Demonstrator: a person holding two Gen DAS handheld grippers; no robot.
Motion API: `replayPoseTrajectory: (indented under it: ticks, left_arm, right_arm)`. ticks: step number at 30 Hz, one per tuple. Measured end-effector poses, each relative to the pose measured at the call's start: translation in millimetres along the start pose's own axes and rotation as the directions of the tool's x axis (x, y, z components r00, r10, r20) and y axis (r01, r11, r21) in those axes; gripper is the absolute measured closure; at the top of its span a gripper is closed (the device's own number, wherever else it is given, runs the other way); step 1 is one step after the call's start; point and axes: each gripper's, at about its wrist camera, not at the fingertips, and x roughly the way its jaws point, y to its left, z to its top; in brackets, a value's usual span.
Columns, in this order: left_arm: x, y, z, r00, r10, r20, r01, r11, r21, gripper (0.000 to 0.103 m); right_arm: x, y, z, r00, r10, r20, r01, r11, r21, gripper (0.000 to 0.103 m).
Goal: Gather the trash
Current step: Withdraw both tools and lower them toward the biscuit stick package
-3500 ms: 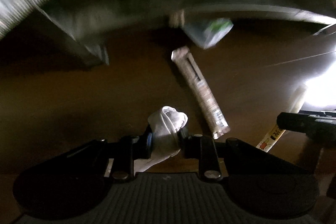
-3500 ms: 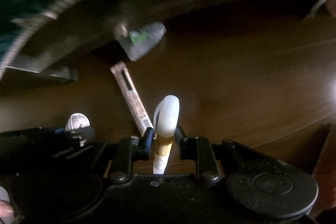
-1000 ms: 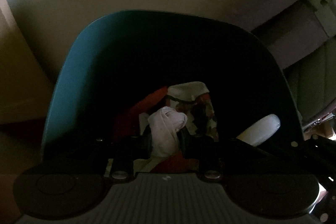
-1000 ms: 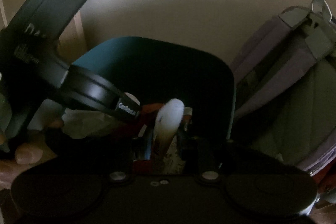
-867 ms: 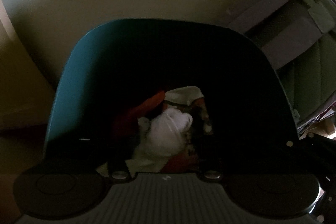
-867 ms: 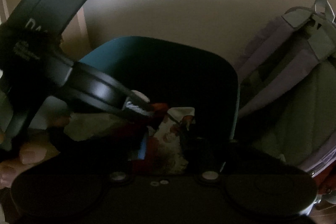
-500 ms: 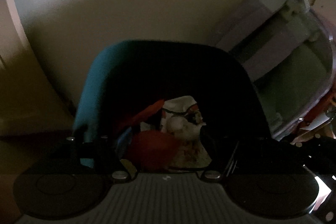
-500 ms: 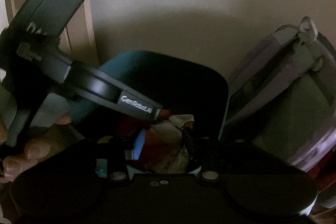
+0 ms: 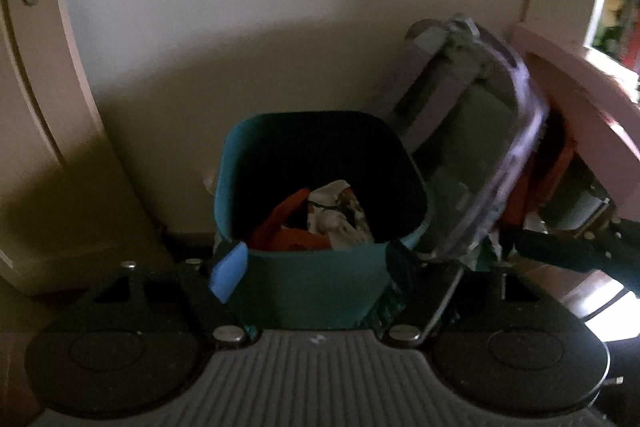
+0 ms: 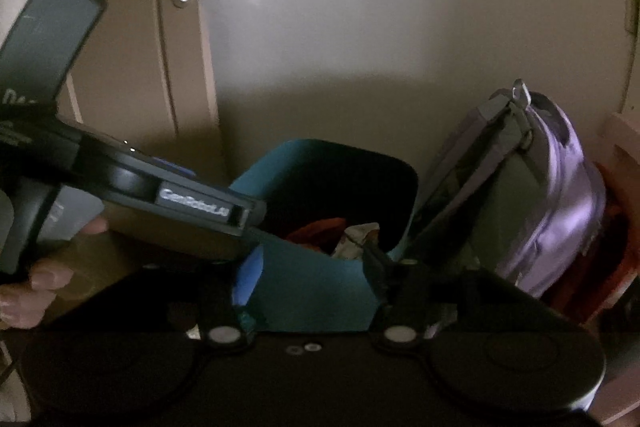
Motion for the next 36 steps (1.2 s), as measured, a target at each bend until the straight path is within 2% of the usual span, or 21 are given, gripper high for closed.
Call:
replayPoseTrajectory:
  ticks: [8, 17, 22, 26, 32, 36]
  left_arm:
    - [-62, -17, -65, 1.000, -0.015, 0.024, 0.014, 0.998, 0.058, 0.023]
    - [-79, -9, -140, 1.000, -0.021, 0.007, 0.021, 0.998, 0.053, 0.022]
    - [-71, -3, -176, 0.999, -0.027, -0.019, 0.028, 0.999, 0.022, 0.022]
    - [-60, -2, -201, 0.999, -0.043, -0.030, 0.043, 0.999, 0.011, 0.003]
    - [-23, 1, -236, 0.994, -0.073, -0.085, 0.070, 0.997, -0.044, 0.002]
    - [25, 7, -269, 0.981, -0.084, -0.176, 0.064, 0.991, -0.118, 0.002]
  right_arm:
    - [-48, 21, -41, 0.999, 0.036, 0.009, -0.036, 0.999, 0.013, 0.042]
    - [-67, 37, -104, 0.997, 0.068, -0.041, -0.066, 0.997, 0.042, 0.034]
    - [-56, 28, -145, 0.992, 0.079, -0.099, -0.068, 0.992, 0.110, 0.033]
    - [-50, 18, -176, 0.988, 0.080, -0.128, -0.057, 0.983, 0.176, 0.032]
    - [-27, 3, -220, 0.976, 0.070, -0.205, -0.017, 0.968, 0.251, 0.032]
    - [4, -8, -249, 0.963, 0.069, -0.261, 0.013, 0.953, 0.302, 0.032]
